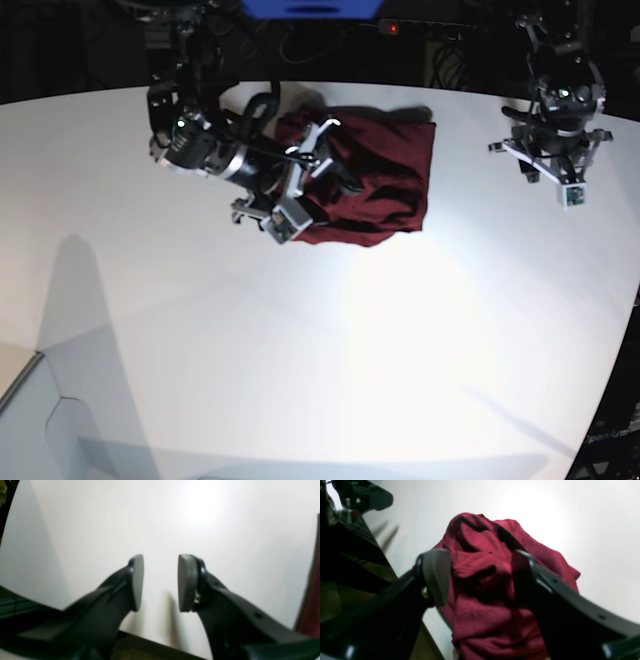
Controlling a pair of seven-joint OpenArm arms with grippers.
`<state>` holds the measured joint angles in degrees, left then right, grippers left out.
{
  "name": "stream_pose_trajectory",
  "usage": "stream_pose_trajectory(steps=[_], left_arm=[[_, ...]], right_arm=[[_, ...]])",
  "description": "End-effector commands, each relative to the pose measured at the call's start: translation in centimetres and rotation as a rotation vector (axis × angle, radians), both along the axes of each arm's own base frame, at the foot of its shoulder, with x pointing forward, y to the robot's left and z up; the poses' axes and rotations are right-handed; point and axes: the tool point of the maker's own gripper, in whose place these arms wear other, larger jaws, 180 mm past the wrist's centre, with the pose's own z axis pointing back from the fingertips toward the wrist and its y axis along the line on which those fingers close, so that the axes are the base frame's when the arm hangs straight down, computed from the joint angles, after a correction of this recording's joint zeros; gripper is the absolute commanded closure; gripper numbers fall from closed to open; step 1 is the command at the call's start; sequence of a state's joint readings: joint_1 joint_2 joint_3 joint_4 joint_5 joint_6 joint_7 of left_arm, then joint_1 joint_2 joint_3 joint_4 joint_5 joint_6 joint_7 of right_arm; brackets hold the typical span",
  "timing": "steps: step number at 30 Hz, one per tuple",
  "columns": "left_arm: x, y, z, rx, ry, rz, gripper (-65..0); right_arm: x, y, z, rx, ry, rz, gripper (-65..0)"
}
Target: Layout the t-shirt on the table in an organized manner, then fold the t-shirt properly
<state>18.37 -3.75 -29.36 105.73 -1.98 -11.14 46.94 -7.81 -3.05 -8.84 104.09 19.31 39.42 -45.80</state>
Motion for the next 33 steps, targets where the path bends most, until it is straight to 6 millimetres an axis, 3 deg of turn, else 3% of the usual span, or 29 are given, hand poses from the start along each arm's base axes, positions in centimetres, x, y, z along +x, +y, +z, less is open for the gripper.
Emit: stream_pose_trajectory(steps=[1,7,19,22,26,33], left_arm=[[0.6,0.3,0.9,0.017,-0.035,-0.003,-22.2],[0.6,0.3,0.9,0.017,-0.035,-0.003,-22.2],[0.7,0.6,1.2,0.029,-0.038,-0.007,-22.2],[0.8,0.9,1.3,0.035,-0.040,-0.007,-22.2],[0.9,0.9,1.7,0.040,-0.048,-0.008,-22.2],[1.3,2.6,3.4,0.097,-0.074,-0.011,-22.2]], right_arm=[[0.5,0.8,1.4,0.053,-0.036,0.003,-38.6],[0.3,0.9,0.2,0.051,0.001,0.005,-35.2],[0.9,1.0,-0.1,0.048,0.007,0.008,-3.2],[0.6,1.1,-0.1,0.050,0.009,0.012,-0.9],[-1.6,3.9,0.6,0.061,-0.003,0.113,-0.7],[-6.5,9.4,4.6,0.131,-0.083,0.306,-0.8]])
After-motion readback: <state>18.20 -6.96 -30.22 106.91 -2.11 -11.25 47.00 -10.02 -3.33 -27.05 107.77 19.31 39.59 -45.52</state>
